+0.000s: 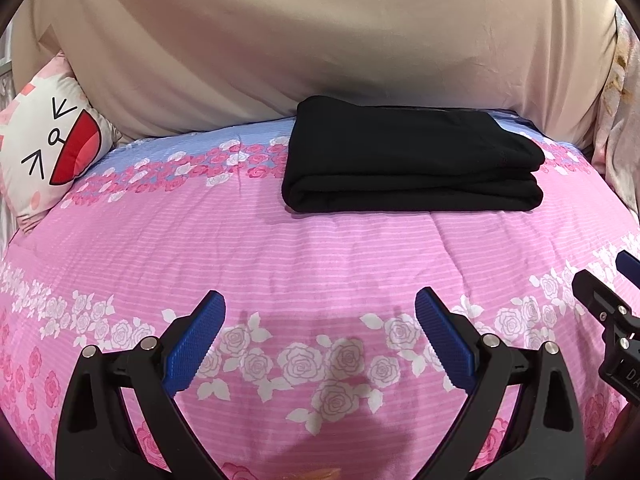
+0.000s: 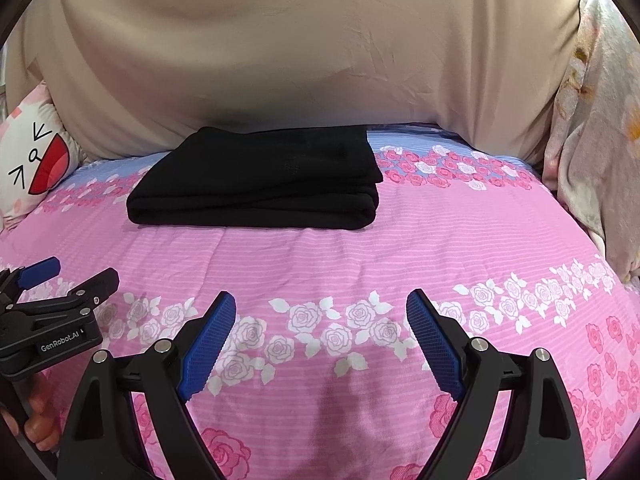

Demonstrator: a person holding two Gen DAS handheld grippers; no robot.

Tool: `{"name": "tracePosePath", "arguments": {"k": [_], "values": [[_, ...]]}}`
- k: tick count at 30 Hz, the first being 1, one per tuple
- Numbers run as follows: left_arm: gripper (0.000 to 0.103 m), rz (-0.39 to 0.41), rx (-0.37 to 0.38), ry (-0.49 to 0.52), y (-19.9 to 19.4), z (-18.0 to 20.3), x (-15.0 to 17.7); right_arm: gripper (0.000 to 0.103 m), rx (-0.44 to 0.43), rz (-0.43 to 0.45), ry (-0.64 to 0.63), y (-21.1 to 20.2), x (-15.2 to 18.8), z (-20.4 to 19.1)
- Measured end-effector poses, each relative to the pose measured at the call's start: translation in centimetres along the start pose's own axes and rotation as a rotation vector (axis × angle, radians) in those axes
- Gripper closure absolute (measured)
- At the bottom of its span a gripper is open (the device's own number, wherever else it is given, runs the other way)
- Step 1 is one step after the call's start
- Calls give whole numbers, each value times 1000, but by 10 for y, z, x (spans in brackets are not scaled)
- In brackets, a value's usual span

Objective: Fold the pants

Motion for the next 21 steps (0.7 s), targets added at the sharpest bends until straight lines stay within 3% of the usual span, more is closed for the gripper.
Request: {"name": "tracePosePath", "arguments": {"k": [21], "values": [[9,3,36,16,-2,5,0,18,3,1,5,0,1,0]]}}
Point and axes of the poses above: each gripper's, at about its wrist camera, not at the fingertips, and y roughly the way its jaws point, z to its right, x to its underside, the point moved 5 cm from there along y, roughly the way its jaws point, and after that the axes turned 4 degrees about -y, right-handed, at the moved point
